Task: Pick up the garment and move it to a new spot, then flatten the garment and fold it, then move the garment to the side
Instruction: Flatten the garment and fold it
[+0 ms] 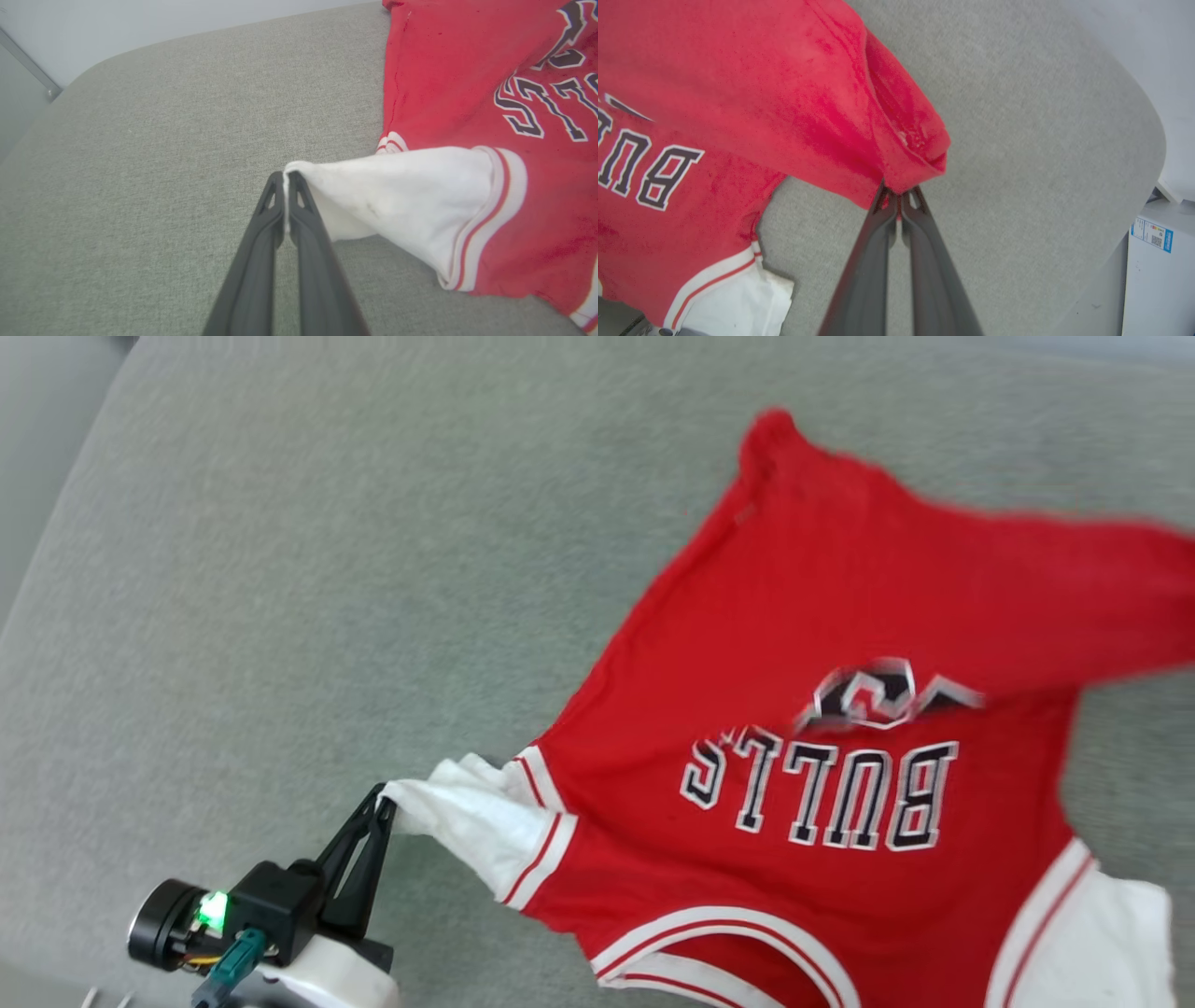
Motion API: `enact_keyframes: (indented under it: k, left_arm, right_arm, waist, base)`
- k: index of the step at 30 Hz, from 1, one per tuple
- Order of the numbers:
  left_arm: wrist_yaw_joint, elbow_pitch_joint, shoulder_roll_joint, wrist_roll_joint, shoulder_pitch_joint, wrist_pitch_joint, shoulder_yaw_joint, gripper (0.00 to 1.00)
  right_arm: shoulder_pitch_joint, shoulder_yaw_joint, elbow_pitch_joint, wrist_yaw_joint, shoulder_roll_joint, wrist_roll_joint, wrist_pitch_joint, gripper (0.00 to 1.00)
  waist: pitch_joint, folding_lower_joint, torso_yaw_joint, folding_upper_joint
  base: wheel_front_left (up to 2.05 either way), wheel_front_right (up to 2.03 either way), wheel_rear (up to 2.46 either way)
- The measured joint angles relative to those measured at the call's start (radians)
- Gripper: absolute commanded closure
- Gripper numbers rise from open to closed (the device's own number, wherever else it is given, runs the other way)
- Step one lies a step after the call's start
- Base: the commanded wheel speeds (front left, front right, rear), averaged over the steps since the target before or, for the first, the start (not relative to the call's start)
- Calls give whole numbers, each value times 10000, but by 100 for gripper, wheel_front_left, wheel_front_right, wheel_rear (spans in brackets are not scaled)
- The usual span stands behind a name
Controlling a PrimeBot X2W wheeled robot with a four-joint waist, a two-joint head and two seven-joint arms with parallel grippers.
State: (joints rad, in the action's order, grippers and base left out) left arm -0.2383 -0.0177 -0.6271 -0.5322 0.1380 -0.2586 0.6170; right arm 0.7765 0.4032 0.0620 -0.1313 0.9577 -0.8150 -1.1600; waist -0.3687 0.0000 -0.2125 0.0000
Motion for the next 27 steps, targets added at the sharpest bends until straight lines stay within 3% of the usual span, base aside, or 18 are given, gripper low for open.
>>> enact_keyframes:
  k: [5, 9, 16, 21, 22, 23, 24, 27]
  left_arm:
    - [-180, -184, -244, -123, -456, 36, -90, 100]
    - [-299, -299, -362, -184, -677, 90, -136, 100]
    - [-359, -401, -483, -238, -769, 184, -104, 100]
    - [-359, -399, -535, -238, -767, 242, -86, 100]
    - [-360, -403, -548, -238, -767, 240, -96, 100]
    - [-362, -408, -554, -240, -767, 240, -102, 100]
    - [-364, -416, -556, -240, -767, 245, -96, 100]
    - [-360, -449, -568, -217, -761, 305, -33, 100]
  right_arm:
    - [-2508, -136, -980, 0, 1143, -773, 779, 100]
    - [-4759, -336, -1103, 0, 1534, -1233, 1659, 100]
    - [-8048, -646, -514, 0, 936, -1430, 3242, 100]
    - [-8740, -915, -332, -2, 389, -1133, 3931, 100]
    - [-8746, -1026, -359, 0, 357, -1085, 3971, 89]
    - [-8725, -1170, -441, 0, 360, -1051, 4065, 14]
    - [-8647, -1360, -570, 0, 389, -949, 4199, 0]
    - [-8046, -2111, -1034, 0, 617, -836, 4502, 0]
  waist:
    - [536, 0, 643, 0]
    - [810, -1, 1100, 0]
    - [956, -1, 1530, 0]
    - [940, 0, 1620, 0]
    - [948, 0, 1647, 1]
    - [961, 0, 1670, 0]
    - [979, 0, 1686, 0]
    - [1001, -1, 1682, 1]
  base:
    - [0, 0, 0]
    - [0, 0, 0]
    - [0, 0, 0]
    - [0, 0, 0]
    - [0, 0, 0]
    - [0, 0, 0]
    - [0, 0, 0]
    - [0, 0, 0]
